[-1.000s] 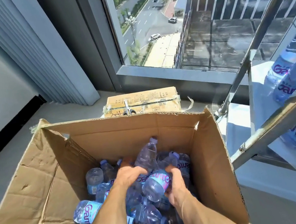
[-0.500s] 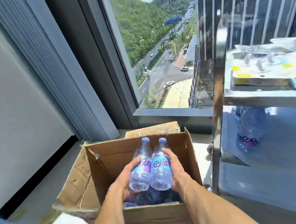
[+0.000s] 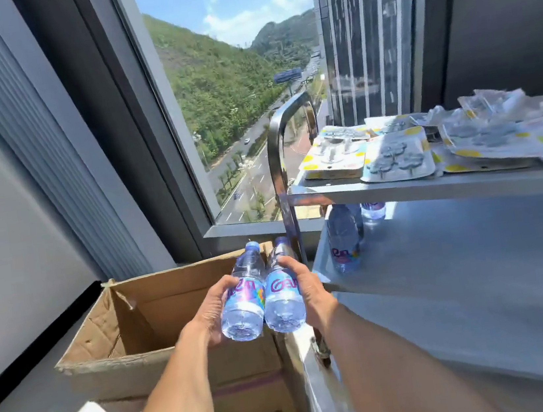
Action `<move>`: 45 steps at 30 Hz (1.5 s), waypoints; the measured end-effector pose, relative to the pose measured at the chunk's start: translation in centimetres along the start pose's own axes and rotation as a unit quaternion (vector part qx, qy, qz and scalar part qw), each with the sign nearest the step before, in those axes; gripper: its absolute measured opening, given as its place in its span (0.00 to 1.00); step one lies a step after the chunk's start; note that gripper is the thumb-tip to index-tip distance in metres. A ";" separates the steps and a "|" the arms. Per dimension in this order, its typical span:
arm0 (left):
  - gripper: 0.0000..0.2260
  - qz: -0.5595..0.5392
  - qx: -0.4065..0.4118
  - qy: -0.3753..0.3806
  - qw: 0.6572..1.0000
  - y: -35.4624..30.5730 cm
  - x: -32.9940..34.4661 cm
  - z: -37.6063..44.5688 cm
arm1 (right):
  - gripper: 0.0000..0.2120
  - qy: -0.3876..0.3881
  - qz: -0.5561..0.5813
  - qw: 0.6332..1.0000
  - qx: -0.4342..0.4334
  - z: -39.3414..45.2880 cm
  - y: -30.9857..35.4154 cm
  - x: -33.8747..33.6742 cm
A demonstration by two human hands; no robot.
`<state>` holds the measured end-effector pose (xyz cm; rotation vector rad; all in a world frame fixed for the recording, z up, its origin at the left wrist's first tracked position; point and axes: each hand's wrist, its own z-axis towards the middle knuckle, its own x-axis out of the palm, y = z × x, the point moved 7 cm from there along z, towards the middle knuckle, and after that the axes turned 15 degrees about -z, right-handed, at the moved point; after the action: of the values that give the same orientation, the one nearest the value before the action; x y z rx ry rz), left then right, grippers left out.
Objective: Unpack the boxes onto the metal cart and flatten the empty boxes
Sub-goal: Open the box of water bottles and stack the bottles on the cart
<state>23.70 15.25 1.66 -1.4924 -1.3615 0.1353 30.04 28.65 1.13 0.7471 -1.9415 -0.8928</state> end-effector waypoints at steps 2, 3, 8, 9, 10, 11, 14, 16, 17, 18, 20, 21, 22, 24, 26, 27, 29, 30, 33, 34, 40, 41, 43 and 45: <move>0.20 -0.002 0.002 0.012 1.000 1.9 2.2 0.2 | 0.27 -0.021 -0.007 1.000 -0.006 -0.9 0.9 -2.8; 0.19 -0.011 -0.003 0.024 1.000 3.0 3.3 0.2 | 0.25 -0.023 -0.003 1.000 -0.008 -1.4 1.3 -3.9; 0.18 -0.010 -0.051 0.046 0.998 8.1 7.1 0.6 | 0.17 -0.063 -0.065 0.995 -0.045 -3.8 2.6 -9.9; 0.19 0.008 -0.053 0.039 0.998 8.8 7.5 0.8 | 0.17 -0.082 -0.093 0.991 -0.056 -4.2 2.9 -11.1; 0.22 0.028 -0.055 0.033 0.998 9.5 7.9 1.1 | 0.18 -0.106 -0.111 0.986 -0.063 -4.6 3.2 -12.3; 0.25 0.049 -0.059 0.027 0.997 10.3 8.7 1.2 | 0.19 -0.135 -0.118 0.981 -0.069 -4.9 3.5 -13.7; 0.31 0.114 -0.029 -0.003 0.993 11.9 11.3 1.5 | 0.22 -0.210 -0.129 0.965 -0.094 -5.8 4.9 -17.5; 0.28 0.128 0.026 -0.014 0.991 12.0 13.2 2.1 | 0.21 -0.260 -0.142 0.949 -0.107 -6.4 6.2 -19.8; 0.26 0.131 0.048 -0.007 0.990 11.8 14.3 2.4 | 0.21 -0.287 -0.151 0.939 -0.117 -6.7 7.0 -20.9; 0.25 0.142 0.064 0.009 0.988 11.6 15.6 2.7 | 0.21 -0.318 -0.162 0.926 -0.126 -7.1 7.8 -22.0; 0.25 0.170 0.095 0.044 0.980 10.9 18.1 3.3 | 0.23 -0.376 -0.190 0.896 -0.141 -7.7 9.3 -23.8; 0.25 0.178 0.106 0.054 0.977 10.5 19.2 3.9 | 0.24 -0.401 -0.200 0.882 -0.148 -7.8 10.0 -24.6; 0.25 0.188 0.117 0.057 0.974 10.2 20.0 4.5 | 0.24 -0.422 -0.209 0.868 -0.155 -7.8 10.6 -25.3; 0.25 0.218 0.141 0.045 0.965 9.9 21.5 5.9 | 0.21 -0.463 -0.228 0.840 -0.165 -7.7 11.6 -26.6; 0.27 0.253 0.172 0.029 0.952 9.6 22.8 7.2 | 0.19 -0.484 -0.250 0.820 -0.178 -7.3 12.2 -27.3; 0.28 0.271 0.188 0.026 0.944 9.5 23.5 7.8 | 0.20 -0.489 -0.265 0.809 -0.189 -7.1 12.5 -27.5; 0.27 0.290 0.220 0.027 0.931 9.4 25.2 9.1 | 0.23 -0.501 -0.304 0.782 -0.212 -6.7 13.2 -28.0; 0.26 0.292 0.234 0.024 0.927 9.3 26.1 9.6 | 0.25 -0.508 -0.320 0.769 -0.221 -6.6 13.5 -28.2; 0.26 0.310 0.273 -0.002 0.911 9.4 28.6 11.9 | 0.25 -0.535 -0.330 0.741 -0.237 -5.4 14.7 -29.5; 0.28 0.322 0.290 -0.013 0.901 9.3 29.4 12.8 | 0.25 -0.544 -0.334 0.731 -0.242 -4.9 15.3 -29.9; 0.28 0.345 0.360 -0.049 0.865 9.3 32.1 19.8 | 0.25 -0.571 -0.348 0.683 -0.292 -0.8 18.3 -32.7; 0.27 0.346 0.358 -0.056 0.865 9.6 32.2 21.1 | 0.24 -0.567 -0.344 0.687 -0.296 -0.1 18.5 -33.5; 0.25 0.360 0.345 -0.076 0.863 10.0 32.1 23.5 | 0.24 -0.559 -0.349 0.687 -0.305 1.0 18.8 -34.9; 0.24 0.366 0.326 -0.087 0.867 10.5 31.8 25.2 | 0.25 -0.548 -0.357 0.688 -0.315 1.8 18.9 -35.8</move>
<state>24.39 57.11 0.09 -1.3319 -0.6816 1.1237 41.95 67.39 -0.25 0.5408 -1.9316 -2.8397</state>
